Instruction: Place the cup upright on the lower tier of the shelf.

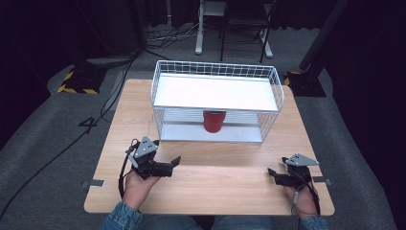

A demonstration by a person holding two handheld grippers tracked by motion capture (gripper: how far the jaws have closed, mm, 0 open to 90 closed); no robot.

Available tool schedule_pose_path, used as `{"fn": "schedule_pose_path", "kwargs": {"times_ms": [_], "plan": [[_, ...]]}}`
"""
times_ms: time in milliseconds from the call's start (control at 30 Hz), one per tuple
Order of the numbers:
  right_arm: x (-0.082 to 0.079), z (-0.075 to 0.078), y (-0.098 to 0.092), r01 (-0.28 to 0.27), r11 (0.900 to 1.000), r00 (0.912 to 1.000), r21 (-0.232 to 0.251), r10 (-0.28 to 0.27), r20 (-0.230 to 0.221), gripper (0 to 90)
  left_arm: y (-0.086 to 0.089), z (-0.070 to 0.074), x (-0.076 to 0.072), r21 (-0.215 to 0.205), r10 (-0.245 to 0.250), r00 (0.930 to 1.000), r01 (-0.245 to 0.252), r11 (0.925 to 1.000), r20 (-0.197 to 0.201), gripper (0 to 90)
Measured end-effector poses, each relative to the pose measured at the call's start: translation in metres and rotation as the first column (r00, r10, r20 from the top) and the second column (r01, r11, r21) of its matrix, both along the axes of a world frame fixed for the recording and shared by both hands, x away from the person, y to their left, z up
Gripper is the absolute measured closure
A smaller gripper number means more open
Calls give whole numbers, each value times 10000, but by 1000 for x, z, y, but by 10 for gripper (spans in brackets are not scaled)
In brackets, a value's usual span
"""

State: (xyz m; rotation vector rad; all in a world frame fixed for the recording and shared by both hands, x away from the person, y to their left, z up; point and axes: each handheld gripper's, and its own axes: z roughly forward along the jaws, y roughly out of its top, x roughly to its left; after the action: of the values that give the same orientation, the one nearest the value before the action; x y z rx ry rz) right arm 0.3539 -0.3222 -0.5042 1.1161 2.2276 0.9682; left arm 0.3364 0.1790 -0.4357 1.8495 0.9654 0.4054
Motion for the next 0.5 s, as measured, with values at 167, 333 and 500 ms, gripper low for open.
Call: {"fn": "schedule_pose_path", "kwargs": {"times_ms": [167,333,500], "plan": [[0,0,0,1,10000,10000,-3,-1,4,227,15,-4,-9,266,111,9997,-105,9996,-230,0],[0,0,0,1,10000,10000,7,-1,-10,227,29,-12,-13,394,116,9977,-90,9992,-667,0],[0,0,0,-11,10000,10000,1,11,3,226,39,-19,-19,743,72,9954,0,9972,-959,0]]}}
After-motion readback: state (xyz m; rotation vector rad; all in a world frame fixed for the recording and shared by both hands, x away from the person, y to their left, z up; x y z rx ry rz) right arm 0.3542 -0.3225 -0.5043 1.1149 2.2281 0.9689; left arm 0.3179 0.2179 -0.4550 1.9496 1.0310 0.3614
